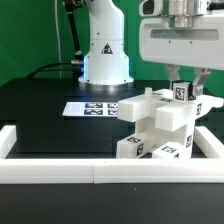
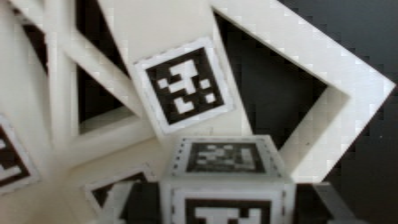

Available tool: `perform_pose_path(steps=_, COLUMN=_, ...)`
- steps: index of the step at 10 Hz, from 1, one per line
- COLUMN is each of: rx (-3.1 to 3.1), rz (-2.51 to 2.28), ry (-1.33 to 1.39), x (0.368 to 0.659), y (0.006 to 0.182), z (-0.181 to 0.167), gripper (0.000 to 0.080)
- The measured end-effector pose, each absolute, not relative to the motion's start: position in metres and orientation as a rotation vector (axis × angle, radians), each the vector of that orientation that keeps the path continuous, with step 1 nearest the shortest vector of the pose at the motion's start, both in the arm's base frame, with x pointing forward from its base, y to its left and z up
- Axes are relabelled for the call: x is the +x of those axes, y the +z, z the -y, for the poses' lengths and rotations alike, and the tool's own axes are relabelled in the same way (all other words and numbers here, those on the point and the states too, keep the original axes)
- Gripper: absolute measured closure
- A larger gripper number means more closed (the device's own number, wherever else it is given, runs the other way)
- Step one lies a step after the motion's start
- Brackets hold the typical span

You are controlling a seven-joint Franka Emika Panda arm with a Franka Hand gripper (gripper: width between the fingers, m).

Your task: Assemble chair

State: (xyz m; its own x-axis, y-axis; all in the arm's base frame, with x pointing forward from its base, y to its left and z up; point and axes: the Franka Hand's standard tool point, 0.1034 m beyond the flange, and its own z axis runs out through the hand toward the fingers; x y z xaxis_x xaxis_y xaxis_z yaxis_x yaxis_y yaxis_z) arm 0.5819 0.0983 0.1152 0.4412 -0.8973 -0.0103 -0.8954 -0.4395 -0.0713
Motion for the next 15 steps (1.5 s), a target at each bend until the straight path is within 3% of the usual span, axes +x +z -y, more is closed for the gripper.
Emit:
perform_pose_path(steps=7, rx=-2.127, rz=-2.184, ry=0.012, x=0.581, y=0.115, z=-0.105, gripper=0.0511)
perform_pose_path(steps=8, rx=-2.096, rz=-2.212, ry=0.017, x=0.581, y=0.115, z=-0.106, gripper=0.0399)
perform_pose_path(steps=9, rx=-2.129, rz=-2.181, ry=0.015, x=0.581, y=0.115, z=-0.106, gripper=0.0399)
perform_pose_path(steps=10, rx=-2.207, rz=-2.104, ry=0.012, x=0.581, y=0.115, z=-0.106, gripper=0.0223)
perform_pose_path(steps=11, rx=-2.247, rz=-2.065, ry=0.011, x=0.581, y=0.115, z=-0.106, gripper=0.0223)
perform_pose_path(steps=12, rx=-2.315, rz=-1.989, ry=0.006, x=0.581, y=0.115, z=-0.107, gripper=0.0164)
perform_pose_path(steps=15, rx=-2.607, rz=-1.598, ry=-0.023, x=0.581, y=0.116, z=-0.109, gripper=0.0153)
